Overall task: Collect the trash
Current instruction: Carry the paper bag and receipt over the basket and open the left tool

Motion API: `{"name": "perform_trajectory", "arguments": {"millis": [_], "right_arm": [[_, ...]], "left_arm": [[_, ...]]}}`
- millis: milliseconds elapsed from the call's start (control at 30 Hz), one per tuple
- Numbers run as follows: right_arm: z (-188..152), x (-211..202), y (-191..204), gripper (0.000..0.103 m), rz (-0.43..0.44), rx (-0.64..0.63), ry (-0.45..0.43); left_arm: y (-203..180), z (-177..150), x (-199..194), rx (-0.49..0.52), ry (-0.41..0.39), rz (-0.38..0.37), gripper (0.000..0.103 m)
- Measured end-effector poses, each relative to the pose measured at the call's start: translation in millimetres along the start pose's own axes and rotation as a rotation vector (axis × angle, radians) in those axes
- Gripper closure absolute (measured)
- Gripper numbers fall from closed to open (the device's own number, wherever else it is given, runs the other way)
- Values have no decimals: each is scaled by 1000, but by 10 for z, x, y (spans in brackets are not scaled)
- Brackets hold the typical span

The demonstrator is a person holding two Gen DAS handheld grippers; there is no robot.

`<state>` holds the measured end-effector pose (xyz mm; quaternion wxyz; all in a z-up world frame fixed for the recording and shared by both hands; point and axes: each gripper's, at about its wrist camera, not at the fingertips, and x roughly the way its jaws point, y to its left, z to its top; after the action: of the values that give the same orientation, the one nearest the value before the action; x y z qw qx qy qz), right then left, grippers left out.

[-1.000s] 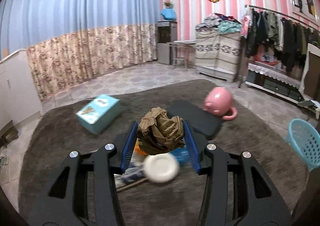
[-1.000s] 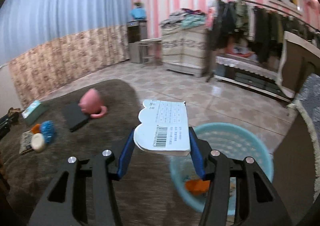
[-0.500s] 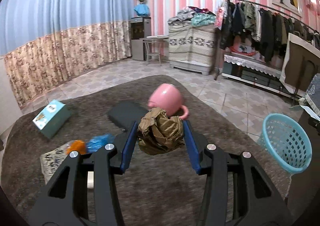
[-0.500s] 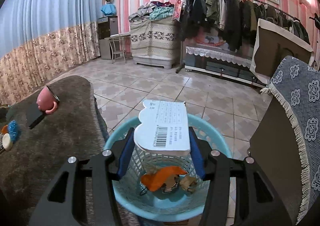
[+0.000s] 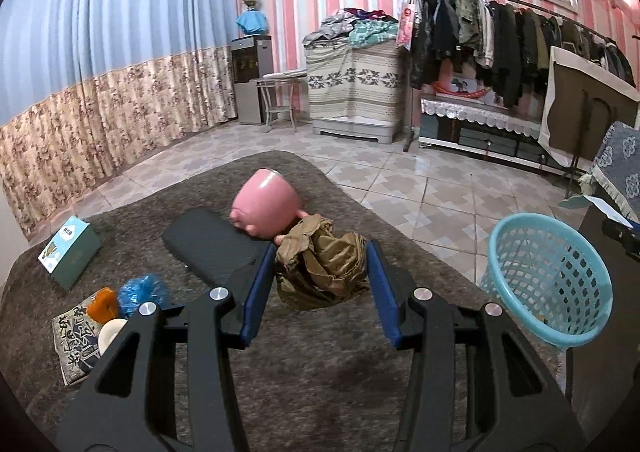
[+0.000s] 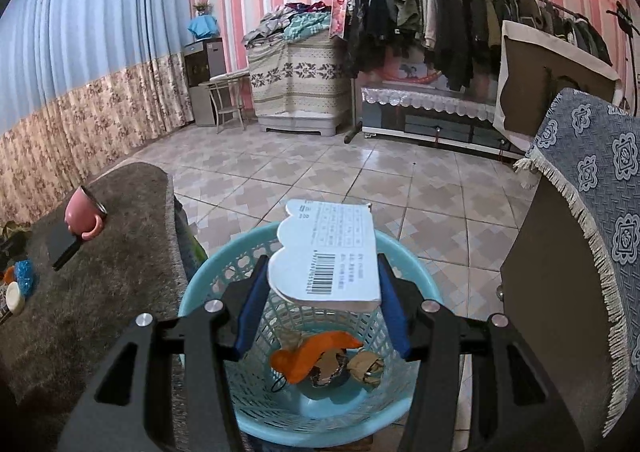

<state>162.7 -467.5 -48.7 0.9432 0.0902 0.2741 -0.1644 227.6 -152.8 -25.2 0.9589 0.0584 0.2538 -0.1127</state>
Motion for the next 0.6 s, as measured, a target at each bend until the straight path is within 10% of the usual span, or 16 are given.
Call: {"name": "perform_trajectory", "arguments": {"millis": [600], "right_arm": [[-32,38,-119,51,9,11,10]], "left_arm": [[-915,103,342,98,13,-164,58]]}}
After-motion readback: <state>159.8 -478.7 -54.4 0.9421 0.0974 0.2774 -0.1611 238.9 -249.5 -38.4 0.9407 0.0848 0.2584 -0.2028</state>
